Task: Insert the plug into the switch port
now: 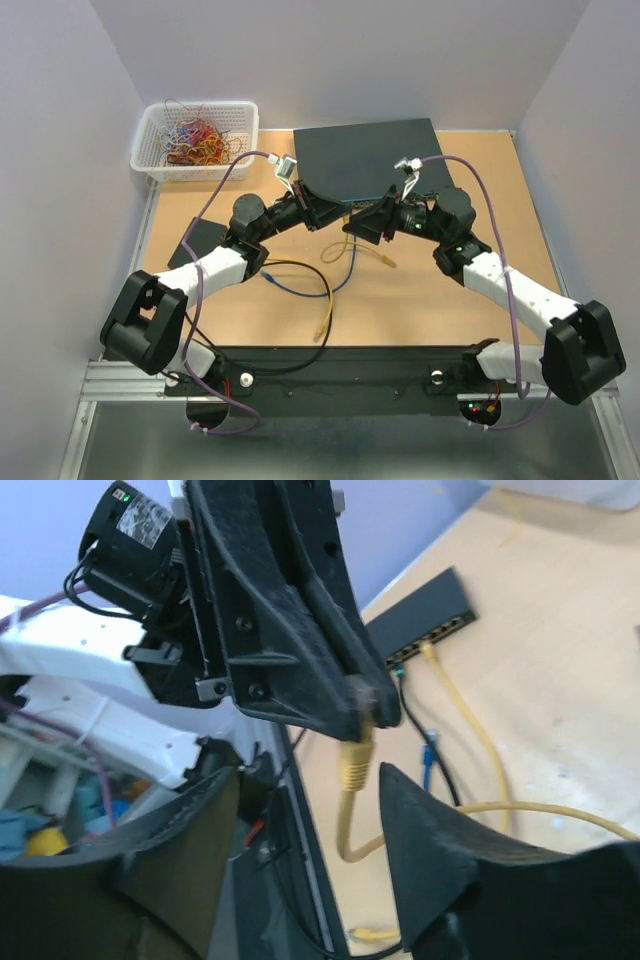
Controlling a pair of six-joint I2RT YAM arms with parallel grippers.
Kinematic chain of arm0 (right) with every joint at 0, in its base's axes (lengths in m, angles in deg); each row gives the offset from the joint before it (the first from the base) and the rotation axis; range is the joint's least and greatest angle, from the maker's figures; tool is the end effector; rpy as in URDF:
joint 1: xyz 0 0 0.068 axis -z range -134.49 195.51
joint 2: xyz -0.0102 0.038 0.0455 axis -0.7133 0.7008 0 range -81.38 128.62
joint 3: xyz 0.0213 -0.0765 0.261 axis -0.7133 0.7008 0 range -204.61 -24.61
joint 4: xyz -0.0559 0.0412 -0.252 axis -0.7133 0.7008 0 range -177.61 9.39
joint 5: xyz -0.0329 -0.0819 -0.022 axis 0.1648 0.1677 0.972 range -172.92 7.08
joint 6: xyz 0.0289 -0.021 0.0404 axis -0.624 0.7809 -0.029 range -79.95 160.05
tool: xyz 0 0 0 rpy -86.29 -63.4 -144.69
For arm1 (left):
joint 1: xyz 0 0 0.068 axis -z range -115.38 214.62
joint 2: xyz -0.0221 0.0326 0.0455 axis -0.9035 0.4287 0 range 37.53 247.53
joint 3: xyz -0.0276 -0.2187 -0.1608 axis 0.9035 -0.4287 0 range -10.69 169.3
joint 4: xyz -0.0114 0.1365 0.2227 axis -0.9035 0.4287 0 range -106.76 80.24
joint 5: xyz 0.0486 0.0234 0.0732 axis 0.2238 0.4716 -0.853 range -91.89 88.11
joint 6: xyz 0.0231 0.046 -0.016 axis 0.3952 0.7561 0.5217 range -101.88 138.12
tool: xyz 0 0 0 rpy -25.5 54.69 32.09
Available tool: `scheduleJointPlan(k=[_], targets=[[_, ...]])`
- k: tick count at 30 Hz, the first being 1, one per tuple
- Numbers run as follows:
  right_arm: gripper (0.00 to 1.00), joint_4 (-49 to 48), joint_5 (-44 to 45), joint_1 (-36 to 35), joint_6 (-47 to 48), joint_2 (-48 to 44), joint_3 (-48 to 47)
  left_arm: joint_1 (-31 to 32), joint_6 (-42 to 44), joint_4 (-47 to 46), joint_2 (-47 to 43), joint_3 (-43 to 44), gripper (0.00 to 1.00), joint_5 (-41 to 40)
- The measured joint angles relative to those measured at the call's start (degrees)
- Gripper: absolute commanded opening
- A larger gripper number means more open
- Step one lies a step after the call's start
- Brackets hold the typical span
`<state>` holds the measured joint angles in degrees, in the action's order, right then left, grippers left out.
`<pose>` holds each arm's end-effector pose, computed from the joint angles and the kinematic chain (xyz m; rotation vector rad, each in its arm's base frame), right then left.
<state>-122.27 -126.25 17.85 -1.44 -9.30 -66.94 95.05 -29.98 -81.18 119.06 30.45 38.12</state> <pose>0.2373 0.1518 0.3038 -0.4866 1.6441 1.4875 0.2464 -0.1712 0.3029 0.4975 1.3333 -1.5604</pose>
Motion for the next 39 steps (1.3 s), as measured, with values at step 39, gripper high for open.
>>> scheduleJointPlan(k=[39], targets=[[0.41, 43.21, 26.36, -2.49, 24.74, -3.89, -14.16, 11.28, 9.33, 38.84, 2.51, 16.46, 0.0, -33.2]])
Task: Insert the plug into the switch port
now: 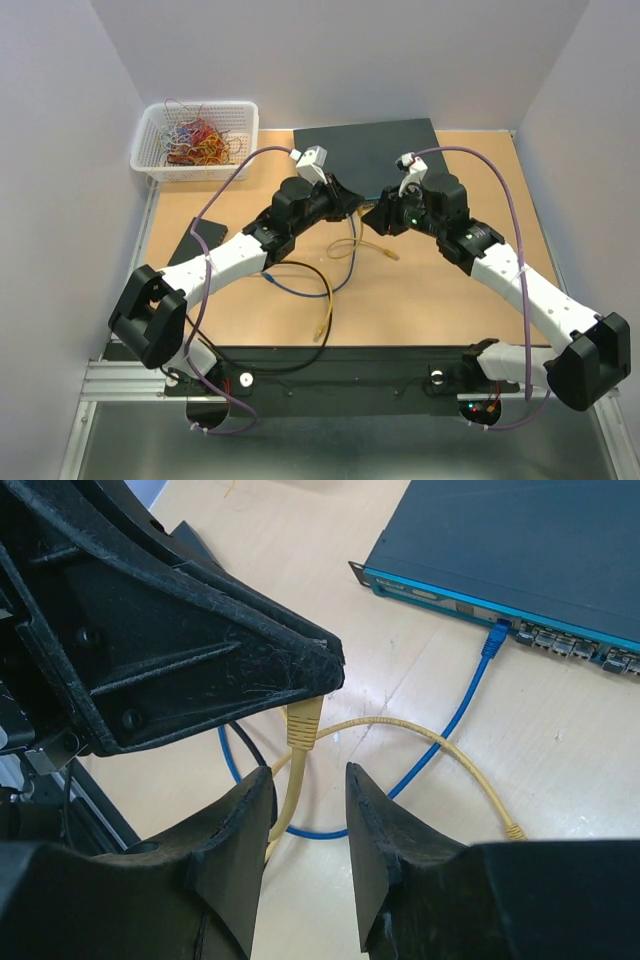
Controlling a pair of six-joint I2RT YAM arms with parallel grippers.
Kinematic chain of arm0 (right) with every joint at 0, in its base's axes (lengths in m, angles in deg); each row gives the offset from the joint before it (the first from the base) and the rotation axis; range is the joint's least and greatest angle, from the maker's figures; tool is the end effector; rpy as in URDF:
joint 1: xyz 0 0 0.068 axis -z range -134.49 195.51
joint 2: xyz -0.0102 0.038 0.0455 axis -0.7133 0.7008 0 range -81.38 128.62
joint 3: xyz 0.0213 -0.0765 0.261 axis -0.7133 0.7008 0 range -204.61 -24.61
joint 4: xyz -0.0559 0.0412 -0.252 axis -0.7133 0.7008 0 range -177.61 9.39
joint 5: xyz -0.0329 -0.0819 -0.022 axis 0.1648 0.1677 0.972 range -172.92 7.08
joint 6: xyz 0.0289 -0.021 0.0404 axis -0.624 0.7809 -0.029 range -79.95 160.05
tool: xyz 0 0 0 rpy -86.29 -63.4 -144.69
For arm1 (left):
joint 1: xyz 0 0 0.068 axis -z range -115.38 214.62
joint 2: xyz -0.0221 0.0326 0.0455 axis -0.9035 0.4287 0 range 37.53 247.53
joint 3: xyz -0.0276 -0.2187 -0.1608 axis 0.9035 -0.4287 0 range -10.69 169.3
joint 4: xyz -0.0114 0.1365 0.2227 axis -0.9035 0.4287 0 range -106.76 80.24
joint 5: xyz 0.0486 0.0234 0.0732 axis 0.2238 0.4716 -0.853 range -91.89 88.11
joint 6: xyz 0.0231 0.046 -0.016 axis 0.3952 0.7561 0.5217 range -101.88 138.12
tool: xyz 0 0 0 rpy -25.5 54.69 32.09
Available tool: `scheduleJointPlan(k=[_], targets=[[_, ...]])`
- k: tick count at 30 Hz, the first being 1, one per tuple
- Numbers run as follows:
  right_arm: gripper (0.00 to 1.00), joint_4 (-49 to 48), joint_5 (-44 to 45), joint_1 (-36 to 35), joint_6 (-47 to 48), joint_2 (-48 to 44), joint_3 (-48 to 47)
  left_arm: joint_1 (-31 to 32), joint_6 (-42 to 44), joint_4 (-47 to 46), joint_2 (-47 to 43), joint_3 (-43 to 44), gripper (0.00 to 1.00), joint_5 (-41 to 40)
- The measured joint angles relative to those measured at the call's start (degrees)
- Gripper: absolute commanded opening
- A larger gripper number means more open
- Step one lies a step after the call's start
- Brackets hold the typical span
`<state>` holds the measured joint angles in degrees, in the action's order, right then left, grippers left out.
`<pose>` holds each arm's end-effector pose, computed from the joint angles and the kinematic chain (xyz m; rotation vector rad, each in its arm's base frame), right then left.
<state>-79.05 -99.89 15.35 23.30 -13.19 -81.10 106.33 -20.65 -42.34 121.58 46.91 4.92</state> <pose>0.2328 0.1472 0.3303 -0.4373 1.9503 0.8233 0.2571 -0.2347 0.3191 0.1446 1.7112 -1.1688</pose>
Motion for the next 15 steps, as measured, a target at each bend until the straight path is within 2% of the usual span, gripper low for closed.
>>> scheduleJointPlan(k=[15], targets=[[0.38, -0.59, 1.62, -0.55, -0.83, 2.71, -0.04, 1.11, -0.04, 0.26, 0.57, 0.61, 0.0, -1.77]])
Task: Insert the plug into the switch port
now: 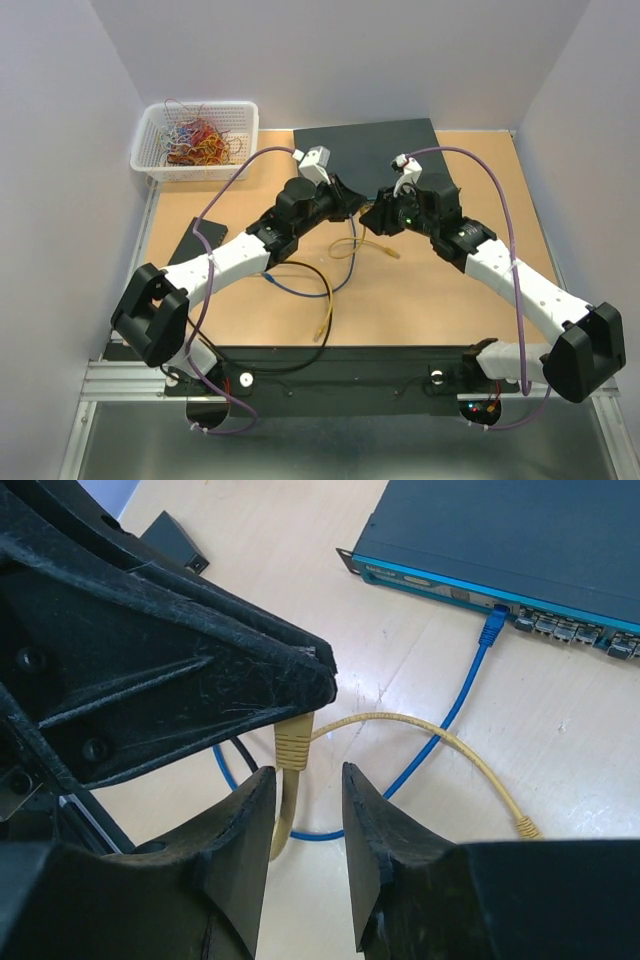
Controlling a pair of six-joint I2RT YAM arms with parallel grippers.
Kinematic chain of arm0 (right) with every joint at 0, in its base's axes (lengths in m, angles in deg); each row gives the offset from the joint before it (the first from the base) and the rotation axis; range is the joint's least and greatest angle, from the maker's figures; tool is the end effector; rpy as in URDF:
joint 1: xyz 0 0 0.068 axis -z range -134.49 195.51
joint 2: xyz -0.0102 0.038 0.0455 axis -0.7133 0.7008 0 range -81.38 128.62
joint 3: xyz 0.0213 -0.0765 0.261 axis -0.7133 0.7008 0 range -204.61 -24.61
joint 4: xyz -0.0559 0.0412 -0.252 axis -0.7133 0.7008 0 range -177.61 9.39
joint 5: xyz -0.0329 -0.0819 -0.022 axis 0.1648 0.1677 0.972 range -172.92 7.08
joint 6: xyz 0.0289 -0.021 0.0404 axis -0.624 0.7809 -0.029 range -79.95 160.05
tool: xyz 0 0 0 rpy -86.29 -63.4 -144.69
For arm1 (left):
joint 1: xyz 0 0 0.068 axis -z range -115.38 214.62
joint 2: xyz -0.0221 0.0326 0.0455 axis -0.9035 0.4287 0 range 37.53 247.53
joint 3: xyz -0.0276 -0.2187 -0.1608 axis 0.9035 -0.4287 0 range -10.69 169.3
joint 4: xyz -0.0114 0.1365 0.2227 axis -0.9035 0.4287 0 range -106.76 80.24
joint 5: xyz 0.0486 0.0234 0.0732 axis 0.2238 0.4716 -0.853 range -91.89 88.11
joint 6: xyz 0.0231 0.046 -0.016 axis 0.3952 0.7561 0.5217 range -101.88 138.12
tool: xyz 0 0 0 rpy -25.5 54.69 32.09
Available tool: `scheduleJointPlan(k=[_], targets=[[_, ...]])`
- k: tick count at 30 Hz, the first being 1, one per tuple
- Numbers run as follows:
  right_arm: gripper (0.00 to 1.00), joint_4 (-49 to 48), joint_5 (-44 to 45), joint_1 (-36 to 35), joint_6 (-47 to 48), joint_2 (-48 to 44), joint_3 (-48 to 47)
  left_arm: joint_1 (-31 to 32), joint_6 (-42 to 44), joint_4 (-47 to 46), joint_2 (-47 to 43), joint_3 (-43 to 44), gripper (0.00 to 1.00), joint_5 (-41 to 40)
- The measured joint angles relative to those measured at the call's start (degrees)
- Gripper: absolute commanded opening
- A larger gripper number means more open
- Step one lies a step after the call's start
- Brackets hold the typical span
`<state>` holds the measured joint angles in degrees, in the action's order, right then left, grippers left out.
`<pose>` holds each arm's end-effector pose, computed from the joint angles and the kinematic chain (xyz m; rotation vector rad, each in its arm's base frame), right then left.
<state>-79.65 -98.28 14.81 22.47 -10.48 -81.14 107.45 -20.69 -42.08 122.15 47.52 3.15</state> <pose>0.2411 0.1540 0.3191 -0.4137 1.9938 0.8054 0.2552 -0.2407 0.3191 0.1345 1.7141 -1.1591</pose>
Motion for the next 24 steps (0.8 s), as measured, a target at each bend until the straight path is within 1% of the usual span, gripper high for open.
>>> scheduleJointPlan(k=[10, 13, 14, 17, 19, 20, 22, 24], targets=[[0.38, -1.16, 1.09, -0.13, -0.22, 0.02, 0.0, 0.9, 0.0, 0.04, 1.14, 0.44, 0.0, -0.68], [0.3, -1.16, 1.55, -0.13, -0.37, 0.02, 0.0, 1.09, 0.0, 0.09, 1.16, 0.44, 0.0, -0.76], [0.23, -1.16, 1.64, -0.15, -0.28, 0.02, 0.0, 1.11, -0.02, 0.09, 1.16, 0.44, 0.0, -0.76], [0.12, -1.27, 1.92, -0.15, -0.63, 0.07, 0.0, 1.11, -0.02, 0.09, 1.18, 0.46, 0.0, -0.98], [0.06, -1.33, 2.05, -0.15, -0.61, 0.07, 0.0, 1.11, -0.02, 0.04, 1.18, 0.46, 0.0, -1.07], [0.01, -1.36, 2.12, -0.15, -0.7, 0.07, 0.0, 1.11, -0.02, 0.04, 1.18, 0.46, 0.0, -1.11], [0.0, -1.38, 2.6, -0.15, -0.85, 0.07, 0.0, 1.11, -0.02, -0.02, 1.18, 0.46, 0.0, -1.25], [0.0, -1.42, 4.07, -0.15, -0.83, 0.07, 0.0, 1.09, 0.02, -0.13, 1.2, 0.46, 0.16, -1.25]])
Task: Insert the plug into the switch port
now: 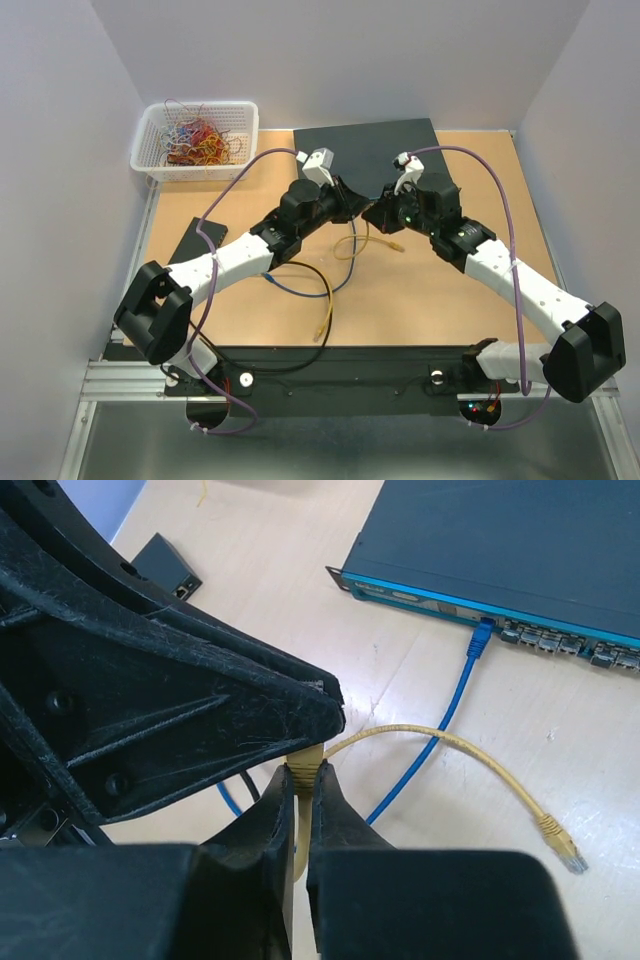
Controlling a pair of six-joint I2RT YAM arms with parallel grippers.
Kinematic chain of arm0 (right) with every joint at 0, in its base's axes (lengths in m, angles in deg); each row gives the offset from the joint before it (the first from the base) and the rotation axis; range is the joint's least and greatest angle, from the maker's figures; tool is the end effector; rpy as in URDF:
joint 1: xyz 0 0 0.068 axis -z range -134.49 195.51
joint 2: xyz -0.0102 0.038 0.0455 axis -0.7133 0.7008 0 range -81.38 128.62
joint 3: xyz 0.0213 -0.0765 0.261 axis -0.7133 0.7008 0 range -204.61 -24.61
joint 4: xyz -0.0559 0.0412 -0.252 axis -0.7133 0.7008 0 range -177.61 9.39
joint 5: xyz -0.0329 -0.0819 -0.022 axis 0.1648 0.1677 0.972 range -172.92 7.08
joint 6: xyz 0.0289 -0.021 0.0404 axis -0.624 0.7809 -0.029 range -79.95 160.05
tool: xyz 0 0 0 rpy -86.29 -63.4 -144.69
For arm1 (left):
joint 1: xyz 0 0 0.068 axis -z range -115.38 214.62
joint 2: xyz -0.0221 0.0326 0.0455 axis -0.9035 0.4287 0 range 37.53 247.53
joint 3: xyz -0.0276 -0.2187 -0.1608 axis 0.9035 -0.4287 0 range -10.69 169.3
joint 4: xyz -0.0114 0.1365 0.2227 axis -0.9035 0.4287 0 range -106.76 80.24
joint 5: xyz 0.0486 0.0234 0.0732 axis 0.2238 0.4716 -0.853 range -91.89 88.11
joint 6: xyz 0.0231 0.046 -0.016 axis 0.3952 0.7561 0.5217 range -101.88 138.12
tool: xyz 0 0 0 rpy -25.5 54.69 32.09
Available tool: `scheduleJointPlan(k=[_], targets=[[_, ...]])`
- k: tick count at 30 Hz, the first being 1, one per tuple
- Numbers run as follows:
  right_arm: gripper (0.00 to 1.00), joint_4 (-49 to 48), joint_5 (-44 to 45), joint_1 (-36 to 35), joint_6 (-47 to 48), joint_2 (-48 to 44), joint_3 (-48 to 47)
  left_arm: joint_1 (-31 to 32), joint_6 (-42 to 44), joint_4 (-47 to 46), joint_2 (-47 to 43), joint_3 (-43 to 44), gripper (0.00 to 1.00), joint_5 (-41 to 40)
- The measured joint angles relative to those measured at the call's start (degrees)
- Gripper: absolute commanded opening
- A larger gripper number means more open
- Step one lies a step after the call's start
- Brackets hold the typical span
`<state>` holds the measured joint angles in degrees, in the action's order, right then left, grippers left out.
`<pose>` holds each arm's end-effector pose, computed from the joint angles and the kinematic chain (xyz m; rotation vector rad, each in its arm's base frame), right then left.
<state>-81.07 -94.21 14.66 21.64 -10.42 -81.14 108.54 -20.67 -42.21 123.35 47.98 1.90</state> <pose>0.2435 0.1534 0.3211 -0.3520 1.9751 0.7533 0.2546 -0.2483 0.3153 0.1330 1.7248 -1.1521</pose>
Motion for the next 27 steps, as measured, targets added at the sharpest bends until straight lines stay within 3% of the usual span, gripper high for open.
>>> scheduleJointPlan(k=[1, 2, 5, 7, 15, 19, 27], targets=[[0.0, 0.04, 0.96, 0.0, 0.0, 0.0, 0.0, 0.0, 0.09, -0.07, 0.07, 0.0, 0.24, 0.02], [0.0, 0.2, 1.68, -0.02, 0.02, 0.0, 0.0, 0.0, 0.2, -0.22, 0.2, 0.0, 0.4, 0.02], [0.01, 1.77, 7.15, -0.79, 0.0, 0.0, 0.0, 0.02, 0.85, -0.33, 0.81, 0.07, 0.57, 0.31], [0.0, 3.85, 12.02, -0.68, -0.04, 0.07, 0.0, 0.0, 1.4, -0.2, 0.98, 0.07, 0.62, 0.48], [0.0, 11.8, 23.8, 4.74, -1.79, 3.48, 0.24, -3.52, 2.64, -0.17, 1.05, 0.07, 0.65, 1.81], [0.0, 13.62, 27.32, 12.22, -2.84, 8.63, 0.24, -7.15, 3.04, -0.33, 1.55, 0.07, 0.65, 3.17], [0.0, 13.66, 34.49, 17.03, -2.25, 22.45, -1.25, -15.61, 4.33, -1.33, 6.54, 0.44, 0.62, 7.23]])
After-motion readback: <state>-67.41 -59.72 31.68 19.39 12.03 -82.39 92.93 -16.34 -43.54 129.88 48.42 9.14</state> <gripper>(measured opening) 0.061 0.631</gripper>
